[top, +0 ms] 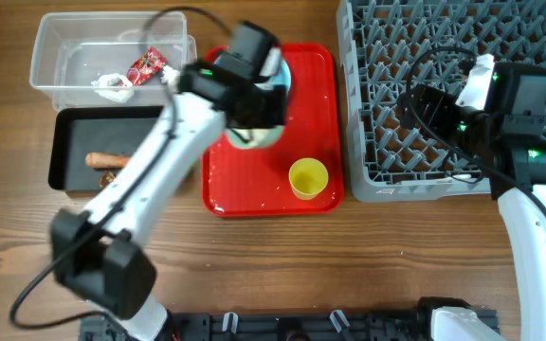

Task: Sort waste into correct bins and load items into the dishwasher rack
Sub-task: 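Tip the rice from the green bowl onto the black tray with the left gripper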

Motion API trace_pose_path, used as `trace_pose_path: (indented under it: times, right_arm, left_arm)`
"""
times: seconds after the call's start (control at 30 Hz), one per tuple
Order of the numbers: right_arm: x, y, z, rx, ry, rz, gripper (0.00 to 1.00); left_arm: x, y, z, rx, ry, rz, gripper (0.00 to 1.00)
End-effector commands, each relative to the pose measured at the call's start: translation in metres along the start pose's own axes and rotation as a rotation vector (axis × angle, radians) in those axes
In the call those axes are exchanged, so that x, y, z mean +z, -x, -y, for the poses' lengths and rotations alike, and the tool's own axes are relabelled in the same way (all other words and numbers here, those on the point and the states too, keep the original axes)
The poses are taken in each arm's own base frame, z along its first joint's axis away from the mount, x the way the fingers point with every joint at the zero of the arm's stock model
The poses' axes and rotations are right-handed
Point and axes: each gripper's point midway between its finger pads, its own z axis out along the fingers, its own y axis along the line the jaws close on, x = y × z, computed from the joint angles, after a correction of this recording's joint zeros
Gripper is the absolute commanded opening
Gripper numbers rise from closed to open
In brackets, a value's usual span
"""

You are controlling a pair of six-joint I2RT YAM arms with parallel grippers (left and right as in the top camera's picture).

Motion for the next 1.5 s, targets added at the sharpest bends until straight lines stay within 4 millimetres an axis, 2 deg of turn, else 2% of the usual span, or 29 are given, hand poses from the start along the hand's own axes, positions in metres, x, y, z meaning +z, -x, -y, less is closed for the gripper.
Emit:
trace_pose_path:
  times: [0.0,0.07,0.13,0.23,0.3,0.4,0.5,0.57,0.7,0.77,0.83,0.93,1.1,1.23,1.47]
  right_arm:
    - [-0.001,0.004,-0.004,-0.003,0.008,0.008,1.00]
    - [-0.001,0.004,-0.004,-0.003,0.008,0.008,1.00]
    - [-0.001,0.004,-0.004,-0.003,0.008,0.008,1.00]
    - [0.000,0.005,-0.004,-0.003,0.009,0.009,1.00]
    - [0.000,0.005,-0.004,-0.002,0.008,0.008,1.00]
    - [0.000,0.004,-0.004,-0.001,0.009,0.008,1.00]
    - [0.000,0.006,-0.005,-0.003,0.010,0.014,1.00]
    - [0.000,0.006,-0.005,-0.003,0.011,0.016,1.00]
    - [0.001,0.006,-0.004,-0.002,0.009,0.011,1.00]
    - [0.003,0.004,-0.003,0.000,0.007,0.003,1.00]
    - [0.005,0.002,-0.001,0.004,0.002,-0.012,1.00]
    - [0.010,0.000,0.000,0.010,-0.002,-0.026,0.99]
    - [0.014,-0.002,0.002,0.014,-0.006,-0.039,1.00]
    - [0.014,-0.002,0.002,0.014,-0.006,-0.039,1.00]
    - [0.014,-0.002,0.002,0.012,-0.006,-0.039,1.00]
  left_arm:
    - [-0.040,0.012,-0.054,-0.068,0.020,0.029,0.04]
    - [-0.051,0.011,-0.090,-0.115,0.018,-0.001,0.04]
    - [-0.068,0.013,-0.120,-0.137,-0.059,-0.001,0.04]
    - [-0.088,0.021,-0.148,-0.136,-0.210,0.048,0.04]
    - [-0.095,0.022,-0.162,-0.124,-0.339,0.088,0.04]
    - [-0.094,0.016,-0.184,-0.151,-0.530,0.146,0.04]
    - [-0.076,0.005,-0.202,-0.214,-0.634,0.156,0.04]
    - [-0.057,-0.003,-0.214,-0.253,-0.655,0.148,0.04]
    - [-0.031,-0.009,-0.222,-0.304,-0.731,0.139,0.04]
    - [-0.031,-0.007,-0.223,-0.332,-0.783,0.151,0.04]
    - [-0.041,-0.004,-0.225,-0.386,-0.851,0.179,0.04]
    - [-0.053,-0.006,-0.239,-0.468,-0.867,0.201,0.04]
    - [-0.087,0.001,-0.255,-0.608,-0.999,0.292,0.04]
    - [-0.096,0.004,-0.252,-0.656,-1.055,0.299,0.04]
    - [-0.096,0.003,-0.252,-0.675,-1.059,0.288,0.04]
